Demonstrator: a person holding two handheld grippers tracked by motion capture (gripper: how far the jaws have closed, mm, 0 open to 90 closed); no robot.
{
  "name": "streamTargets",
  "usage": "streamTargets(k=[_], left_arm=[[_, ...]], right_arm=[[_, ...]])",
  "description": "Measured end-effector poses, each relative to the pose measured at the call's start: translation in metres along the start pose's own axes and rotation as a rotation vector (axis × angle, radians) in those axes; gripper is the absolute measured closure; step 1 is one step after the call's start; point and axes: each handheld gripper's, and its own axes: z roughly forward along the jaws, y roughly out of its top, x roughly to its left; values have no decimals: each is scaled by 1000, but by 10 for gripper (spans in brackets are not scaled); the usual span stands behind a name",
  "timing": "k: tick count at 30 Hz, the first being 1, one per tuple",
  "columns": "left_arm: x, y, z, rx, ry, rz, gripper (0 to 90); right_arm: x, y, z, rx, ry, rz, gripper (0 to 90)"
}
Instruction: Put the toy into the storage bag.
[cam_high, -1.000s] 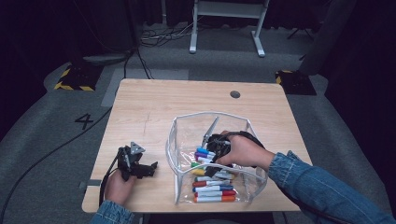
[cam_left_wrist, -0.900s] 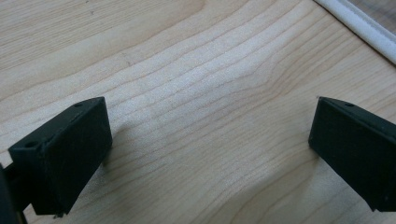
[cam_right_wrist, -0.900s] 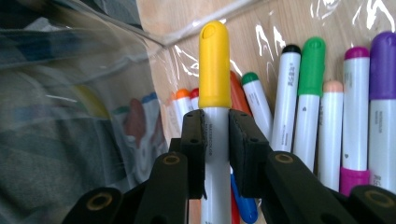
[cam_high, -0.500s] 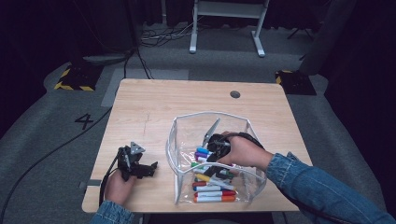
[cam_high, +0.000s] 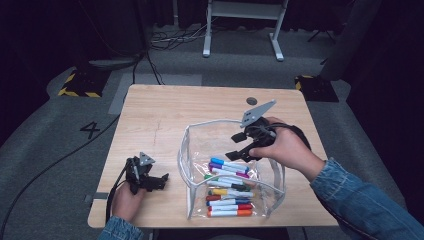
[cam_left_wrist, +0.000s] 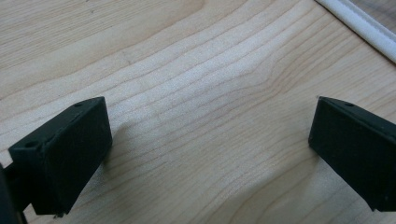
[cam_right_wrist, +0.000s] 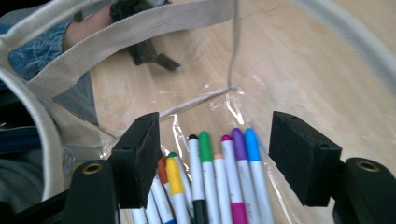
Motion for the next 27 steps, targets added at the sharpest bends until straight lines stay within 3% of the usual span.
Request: streamTargets(k=[2, 3, 5, 9, 15, 20, 27], left_arm=[[0, 0, 0, 0, -1, 3, 0], [0, 0, 0, 0, -1, 3, 0], [0, 0, 0, 0, -1, 2, 0], [0, 0, 0, 1, -1, 1, 0], [0, 0, 0, 2, 0, 1, 0], [0, 0, 0, 1, 0, 0, 0], [0, -1, 0, -3, 2, -2, 0]], right_arm=[[-1, -3, -7, -14, -16, 3, 329], [-3, -12, -25, -41, -55, 30, 322], [-4, -20, -35, -58, -83, 49, 321], [-12, -52, -67, -117, -161, 137, 322], [-22, -102, -93, -181, -251, 229, 322], [-35, -158, -86, -175, -296, 333, 322], [-52, -236, -49, -140, -348, 470, 321]])
